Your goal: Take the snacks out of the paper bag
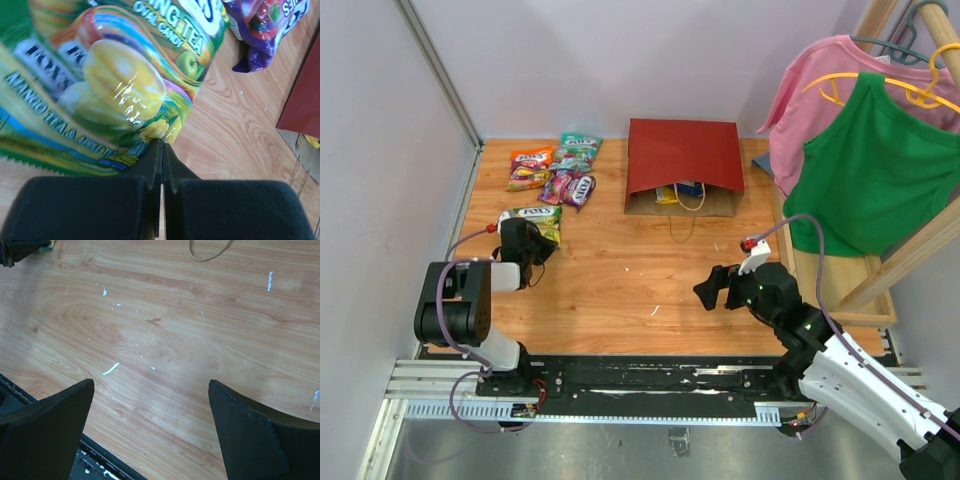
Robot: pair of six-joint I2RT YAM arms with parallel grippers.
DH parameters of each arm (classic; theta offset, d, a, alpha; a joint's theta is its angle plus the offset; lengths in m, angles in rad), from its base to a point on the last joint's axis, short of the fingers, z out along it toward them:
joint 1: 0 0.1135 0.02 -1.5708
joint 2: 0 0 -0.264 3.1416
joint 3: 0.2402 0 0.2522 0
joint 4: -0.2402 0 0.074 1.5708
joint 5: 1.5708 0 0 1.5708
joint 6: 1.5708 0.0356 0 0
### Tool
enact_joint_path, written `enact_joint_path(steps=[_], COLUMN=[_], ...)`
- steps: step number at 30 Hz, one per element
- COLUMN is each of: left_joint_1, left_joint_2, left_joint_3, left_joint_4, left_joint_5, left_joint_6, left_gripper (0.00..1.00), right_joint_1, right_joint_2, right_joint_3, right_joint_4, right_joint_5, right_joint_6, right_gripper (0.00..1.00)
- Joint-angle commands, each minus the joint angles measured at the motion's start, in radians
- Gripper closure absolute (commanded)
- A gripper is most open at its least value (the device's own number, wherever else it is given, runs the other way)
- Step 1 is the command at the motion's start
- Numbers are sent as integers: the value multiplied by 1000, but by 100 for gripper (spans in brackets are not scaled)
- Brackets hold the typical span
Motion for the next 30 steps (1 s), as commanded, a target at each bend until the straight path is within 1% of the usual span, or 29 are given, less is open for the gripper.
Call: enact_joint_path(steps=[1,5,10,14,18,22,30], left_joint_1=[50,157,225,288,347,396,453], left_joint_2=[-59,-67,-15,4,-19,-71,-203], left_joint_3=[-52,-77,-53,-68,-92,-107,-122], left_joint_4=[-65,-44,-67,-48,-56,-115,-211], left_joint_5=[-52,39,94,120,100,41,-60], left_joint_6=[-72,-118,-150,-170,-197,-239,-337], left_gripper=[99,99,99,99,99,99,99], right_joint_1=[-18,-20,-18,-18,-18,-19,-19], right_joint_2=[-5,-3,-5,-23,-34,-24,-22], right_joint_3=[-8,-12,-10,-5,-5,-2,-1], right_joint_4=[-11,-4,-5,-27,-33,-30,-25], right_joint_5=[-5,-8,-13,-8,-5,-8,-12], right_joint_6=[-21,-19,-19,-25,-29,-29,-34], right_gripper=[2,2,2,2,2,2,2])
